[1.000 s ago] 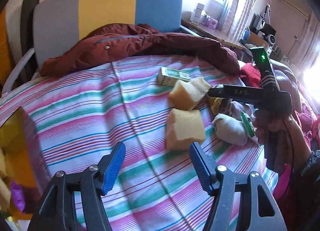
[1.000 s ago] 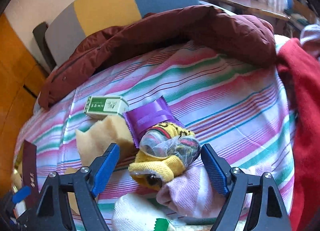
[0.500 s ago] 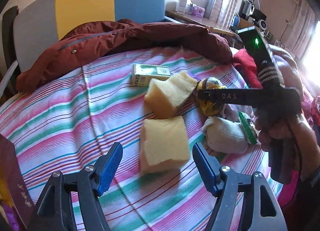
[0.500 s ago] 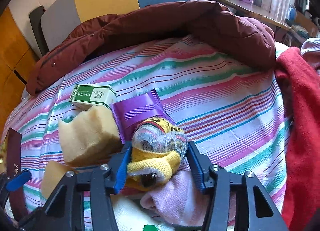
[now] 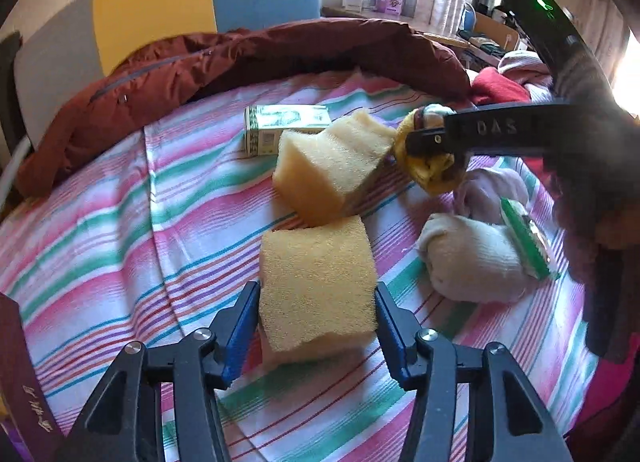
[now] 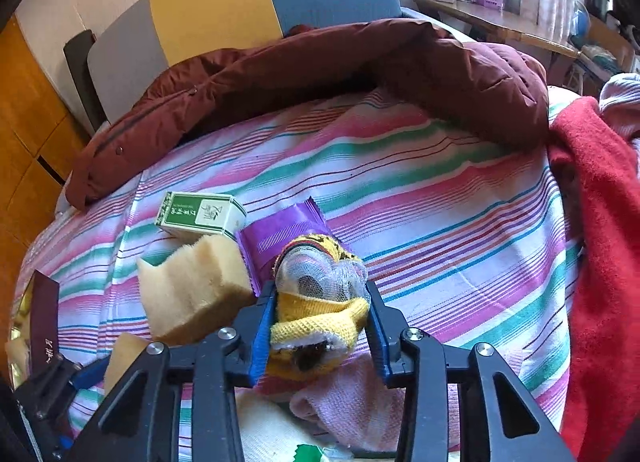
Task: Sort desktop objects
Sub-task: 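Grasp the yellow knitted toy with the right tool while the left tool grasps a yellow sponge, then carry the knitted toy and sponge to the gold tray and release them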
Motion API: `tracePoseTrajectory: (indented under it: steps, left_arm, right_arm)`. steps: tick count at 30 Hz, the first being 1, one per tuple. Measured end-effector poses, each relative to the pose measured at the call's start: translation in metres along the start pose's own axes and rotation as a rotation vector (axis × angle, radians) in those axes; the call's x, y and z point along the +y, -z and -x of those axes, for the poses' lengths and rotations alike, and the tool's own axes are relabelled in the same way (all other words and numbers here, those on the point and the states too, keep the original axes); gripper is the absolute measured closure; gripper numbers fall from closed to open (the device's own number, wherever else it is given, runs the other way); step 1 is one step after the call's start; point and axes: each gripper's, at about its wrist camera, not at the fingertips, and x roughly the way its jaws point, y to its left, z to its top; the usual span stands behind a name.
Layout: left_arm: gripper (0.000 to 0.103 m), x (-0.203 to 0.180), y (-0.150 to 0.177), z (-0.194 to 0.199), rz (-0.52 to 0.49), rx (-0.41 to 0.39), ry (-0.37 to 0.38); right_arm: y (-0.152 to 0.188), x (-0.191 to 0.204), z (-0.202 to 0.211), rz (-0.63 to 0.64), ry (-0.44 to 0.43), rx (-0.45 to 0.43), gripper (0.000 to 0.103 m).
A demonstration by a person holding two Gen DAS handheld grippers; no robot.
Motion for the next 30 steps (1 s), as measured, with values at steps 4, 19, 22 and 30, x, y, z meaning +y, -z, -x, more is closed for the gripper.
tracePoseTrajectory:
  steps: [4,19,22,30]
  left_arm:
    - [0.050,0.012,0.007,0.008,0.066,-0.014,0.013]
    - [0.049,0.054,0.037,0.081,0.222,-0.111,-0.055]
    - [0.049,0.061,0.044,0.094,0.244,-0.122,-0.073]
    - [0.049,0.092,0.067,0.134,0.310,-0.169,-0.163]
  right_arm:
    - [-0.002,0.001,0.010,-0.005,-0.035,-0.028,0.062]
    - [0.008,0.056,0.051,0.178,-0.338,-0.129,0.062]
    - [0.011,0.065,0.053,0.214,-0.373,-0.124,0.062]
    - [0.026,0.092,0.056,0.271,-0.502,-0.092,0.062]
